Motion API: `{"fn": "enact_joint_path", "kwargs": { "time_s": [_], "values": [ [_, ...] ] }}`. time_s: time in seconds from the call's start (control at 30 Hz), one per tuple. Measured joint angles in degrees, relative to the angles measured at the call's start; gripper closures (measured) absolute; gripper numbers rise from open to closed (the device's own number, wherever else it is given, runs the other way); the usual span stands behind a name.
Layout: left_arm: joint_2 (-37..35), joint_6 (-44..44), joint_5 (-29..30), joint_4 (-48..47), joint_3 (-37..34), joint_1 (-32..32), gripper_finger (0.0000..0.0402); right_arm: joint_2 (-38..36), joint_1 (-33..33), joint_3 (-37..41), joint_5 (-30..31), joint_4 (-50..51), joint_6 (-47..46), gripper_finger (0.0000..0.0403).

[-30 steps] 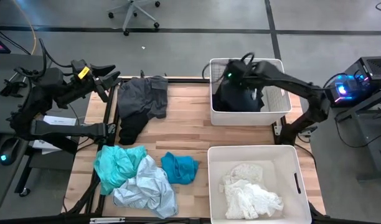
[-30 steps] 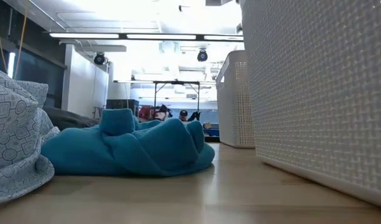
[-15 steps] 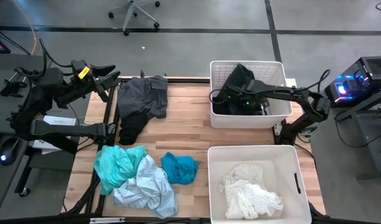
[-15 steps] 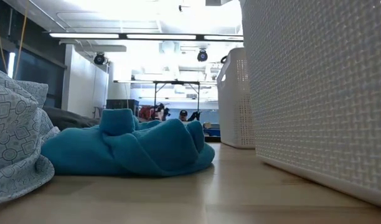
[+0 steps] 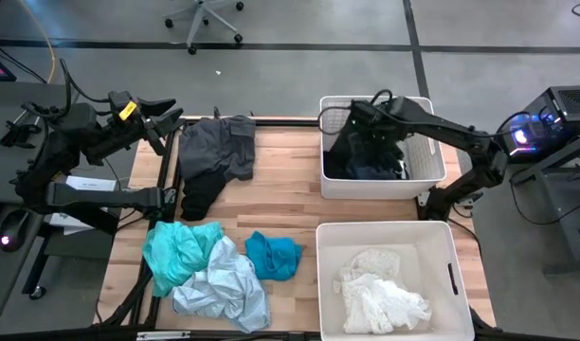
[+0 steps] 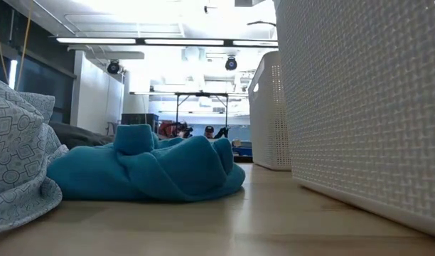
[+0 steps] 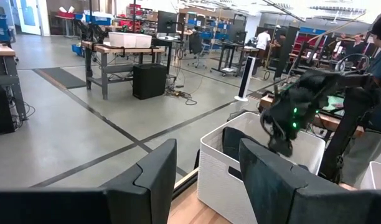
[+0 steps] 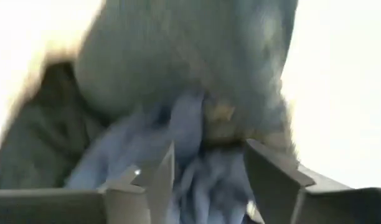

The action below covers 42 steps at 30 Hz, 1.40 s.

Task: Sort clothes
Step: Adjust the dark blue jeans

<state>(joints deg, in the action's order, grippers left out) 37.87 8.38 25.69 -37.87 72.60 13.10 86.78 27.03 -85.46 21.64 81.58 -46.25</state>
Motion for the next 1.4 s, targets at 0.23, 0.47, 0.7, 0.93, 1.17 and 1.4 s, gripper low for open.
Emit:
{"fn": "enact_joint_path", "kwargs": {
  "time_s": [0.23,0.47,0.7,0.93,1.17,1.4],
  "values": [
    [0.0,0.0,0.0,-0.01,0.0,0.0,0.0241,-0.04,5.41,3.5,4.73,-8.29,0.13,0.0174],
    [0.0,0.0,0.01,-0.01,0.0,0.0,0.0241,0.07,10.34,14.53,-1.53,-19.95,3.83,0.02],
    [0.0,-0.07,0.19,-0.03,0.0,0.0,0.0241,0.04,9.27,13.5,-3.14,-22.71,10.35,0.0358],
    [0.0,-1.13,0.64,-0.01,0.0,0.0,0.0241,-0.43,8.12,1.34,-8.99,-19.41,12.24,0.0393],
    [0.01,-1.14,1.03,-0.04,0.0,0.0,0.0241,-0.79,7.11,-15.22,-13.13,0.45,2.89,0.0398],
    [0.0,-1.11,1.08,-0.03,0.0,0.0,0.0241,-2.58,5.66,-6.61,-14.66,2.46,-3.25,0.04]
  ]
}}
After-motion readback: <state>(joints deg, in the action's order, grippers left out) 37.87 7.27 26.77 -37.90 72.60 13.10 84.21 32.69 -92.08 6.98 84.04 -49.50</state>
